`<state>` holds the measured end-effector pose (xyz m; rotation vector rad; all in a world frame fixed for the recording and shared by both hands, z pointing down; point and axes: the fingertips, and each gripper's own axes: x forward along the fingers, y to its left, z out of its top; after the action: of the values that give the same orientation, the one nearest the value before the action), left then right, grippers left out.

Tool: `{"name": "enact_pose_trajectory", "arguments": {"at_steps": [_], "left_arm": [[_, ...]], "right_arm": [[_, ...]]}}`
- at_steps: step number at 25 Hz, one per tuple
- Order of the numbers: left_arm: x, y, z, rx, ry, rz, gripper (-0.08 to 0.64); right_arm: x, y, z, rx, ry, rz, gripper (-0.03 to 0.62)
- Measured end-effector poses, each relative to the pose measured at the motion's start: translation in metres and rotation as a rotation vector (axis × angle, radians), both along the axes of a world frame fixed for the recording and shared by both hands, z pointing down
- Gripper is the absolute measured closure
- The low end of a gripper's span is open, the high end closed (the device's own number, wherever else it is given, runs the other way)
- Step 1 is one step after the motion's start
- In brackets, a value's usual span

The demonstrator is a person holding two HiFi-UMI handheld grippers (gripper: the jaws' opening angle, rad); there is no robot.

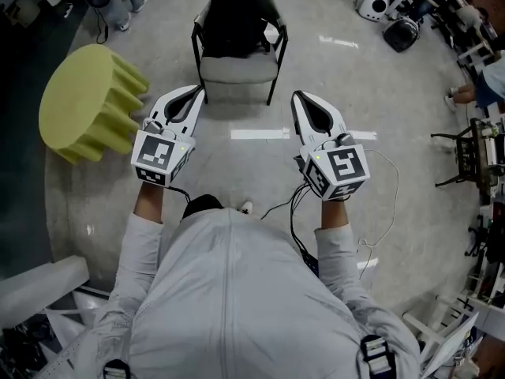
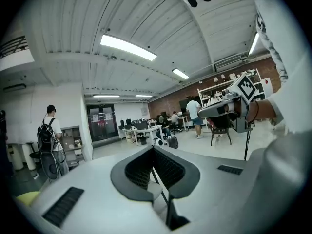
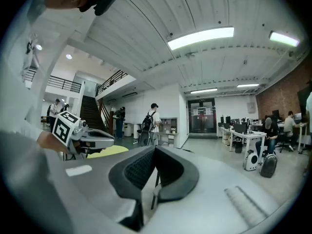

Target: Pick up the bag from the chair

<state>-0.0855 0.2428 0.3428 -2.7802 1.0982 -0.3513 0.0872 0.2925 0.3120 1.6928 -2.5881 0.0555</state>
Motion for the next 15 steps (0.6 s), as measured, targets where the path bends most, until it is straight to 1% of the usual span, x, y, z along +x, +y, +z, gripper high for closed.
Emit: {"name": "enact_pose_trajectory", "arguments": {"at_steps": [4, 8, 12, 15], "left_arm": [[0.007, 0.000, -0.001, 0.023, -0.029, -0.021, 0.560], [0.009, -0.012, 0.001, 0.022, -0.014, -0.038, 0.560], [0.010, -0.036, 0.008, 0.021, -0.008, -0.042, 0.560], [0.012, -0.063, 0.010, 0.025, 0.001, -0.040, 0.560]], "right_arm": [[0.012, -0.002, 0.010, -0.025, 0.009, -0.032, 0.583], [0.021, -0.010, 0.017, -0.041, 0.018, -0.045, 0.584], [0.026, -0.034, 0.019, -0.037, 0.026, -0.040, 0.584], [0.028, -0.062, 0.022, -0.043, 0.034, -0.044, 0.584]]}}
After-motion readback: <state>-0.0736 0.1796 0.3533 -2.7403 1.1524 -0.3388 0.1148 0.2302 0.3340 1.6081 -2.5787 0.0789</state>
